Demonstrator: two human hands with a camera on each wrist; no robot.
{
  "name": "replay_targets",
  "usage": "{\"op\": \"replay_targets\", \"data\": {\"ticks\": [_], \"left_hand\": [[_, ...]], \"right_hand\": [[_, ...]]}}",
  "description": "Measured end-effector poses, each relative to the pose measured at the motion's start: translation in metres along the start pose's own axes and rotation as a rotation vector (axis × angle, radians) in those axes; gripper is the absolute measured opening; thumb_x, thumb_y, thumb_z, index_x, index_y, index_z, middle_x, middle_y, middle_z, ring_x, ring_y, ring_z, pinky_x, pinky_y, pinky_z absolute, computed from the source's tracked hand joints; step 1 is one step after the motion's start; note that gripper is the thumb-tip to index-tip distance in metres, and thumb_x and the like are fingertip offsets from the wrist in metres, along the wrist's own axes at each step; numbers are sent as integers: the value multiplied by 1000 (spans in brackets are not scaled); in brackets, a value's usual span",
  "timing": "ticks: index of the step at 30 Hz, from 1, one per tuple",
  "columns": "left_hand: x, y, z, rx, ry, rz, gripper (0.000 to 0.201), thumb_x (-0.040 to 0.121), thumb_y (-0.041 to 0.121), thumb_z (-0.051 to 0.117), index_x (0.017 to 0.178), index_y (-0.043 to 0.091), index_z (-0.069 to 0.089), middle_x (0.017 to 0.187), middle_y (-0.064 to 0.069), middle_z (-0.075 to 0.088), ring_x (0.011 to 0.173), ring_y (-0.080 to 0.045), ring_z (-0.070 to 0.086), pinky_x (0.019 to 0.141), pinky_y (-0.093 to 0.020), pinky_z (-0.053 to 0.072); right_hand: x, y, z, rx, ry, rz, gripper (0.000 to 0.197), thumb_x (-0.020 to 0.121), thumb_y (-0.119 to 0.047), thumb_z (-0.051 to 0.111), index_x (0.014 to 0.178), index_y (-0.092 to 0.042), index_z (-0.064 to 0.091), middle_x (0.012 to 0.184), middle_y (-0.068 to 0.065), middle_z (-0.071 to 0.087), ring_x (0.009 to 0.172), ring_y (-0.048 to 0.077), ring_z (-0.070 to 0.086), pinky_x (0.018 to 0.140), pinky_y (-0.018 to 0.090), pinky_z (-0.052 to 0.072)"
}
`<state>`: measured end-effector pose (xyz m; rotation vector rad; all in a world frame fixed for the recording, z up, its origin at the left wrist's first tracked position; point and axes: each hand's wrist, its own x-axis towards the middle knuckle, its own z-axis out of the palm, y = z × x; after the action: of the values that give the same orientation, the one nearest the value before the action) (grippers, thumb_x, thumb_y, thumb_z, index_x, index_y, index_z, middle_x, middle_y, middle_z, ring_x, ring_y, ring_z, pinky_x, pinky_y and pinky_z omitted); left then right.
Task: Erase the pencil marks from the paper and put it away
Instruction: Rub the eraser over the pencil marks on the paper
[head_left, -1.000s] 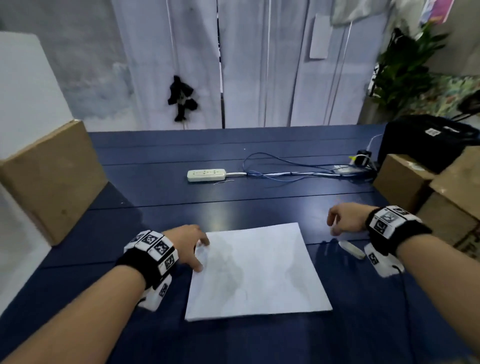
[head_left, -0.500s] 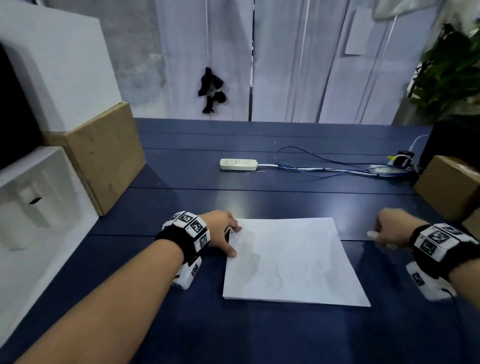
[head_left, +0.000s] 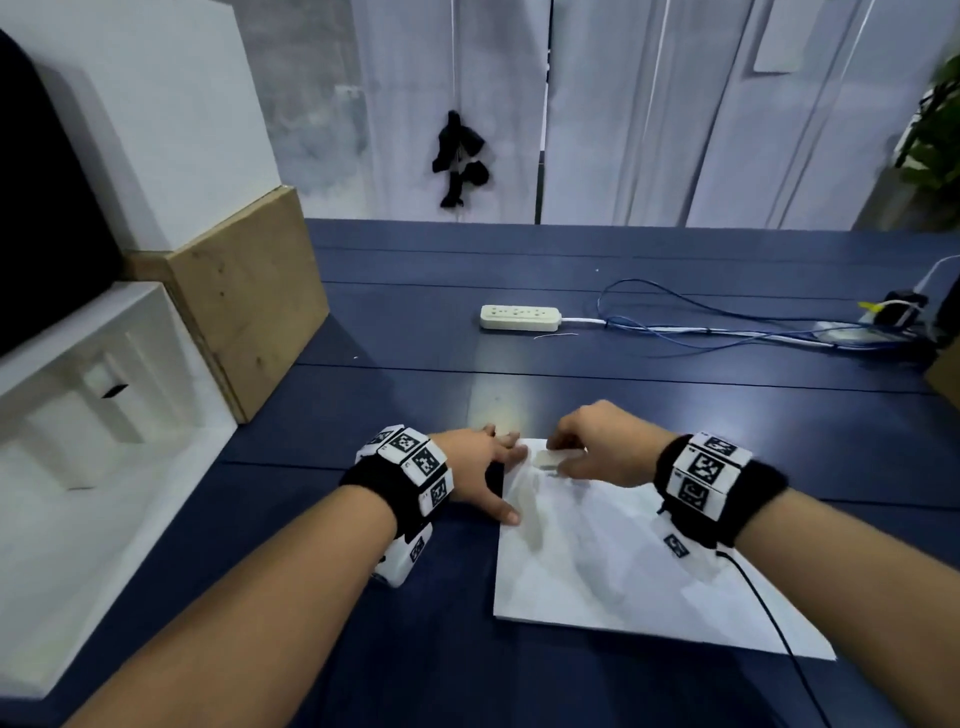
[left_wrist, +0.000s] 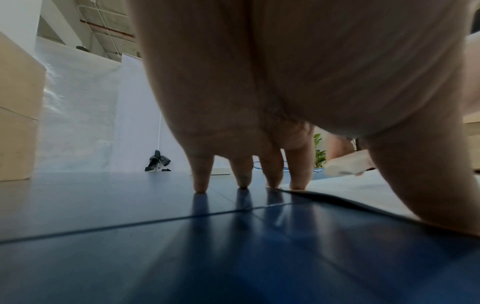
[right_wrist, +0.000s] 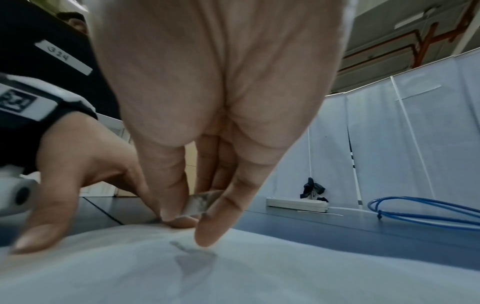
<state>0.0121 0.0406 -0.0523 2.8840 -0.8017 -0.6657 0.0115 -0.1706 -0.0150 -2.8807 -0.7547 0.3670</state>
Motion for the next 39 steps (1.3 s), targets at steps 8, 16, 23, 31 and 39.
{"op": "replay_targets", "data": {"ticks": [8,16,23,31,39], "left_hand": [[4,-6,6,4,-4,15,112,75,70,64,156,23,3,163,9,-4,150,-20,-6,118,-56,8],[0,-8,5,54,-41,-76,117,68,83,57,154,33,-4,162,11,-13,148,-26,-18,106,-76,-2],[-4,-8,2,16,-74,-98,121,62,84,61,152,40,-7,160,15,-17,148,-25,-18,103,-80,3],[-5,-6,0,15,-76,-105,120,63,83,62,153,40,-5,161,15,-15,148,-24,-16,104,-79,4],[-5,-5,0,5,-70,-110,121,63,80,64,154,37,-4,161,14,-14,148,-24,-15,104,-79,4]], "right_hand": [[24,4,10,43,55,-45,30,80,-28,73,109,-21,72,105,-2,73,97,16,66,84,25,50],[15,-8,8,-11,-77,-168,29,77,-28,73,106,-24,74,97,-5,74,89,14,65,80,25,50],[22,-4,11,28,-7,-142,29,78,-28,74,106,-23,74,98,-5,73,90,13,65,78,21,46],[40,-3,6,-19,34,-101,31,77,-31,74,107,-22,74,99,-1,75,92,19,65,79,24,48],[14,-10,14,40,-142,-214,29,74,-31,76,103,-27,75,93,-8,74,84,10,65,80,27,53]]}}
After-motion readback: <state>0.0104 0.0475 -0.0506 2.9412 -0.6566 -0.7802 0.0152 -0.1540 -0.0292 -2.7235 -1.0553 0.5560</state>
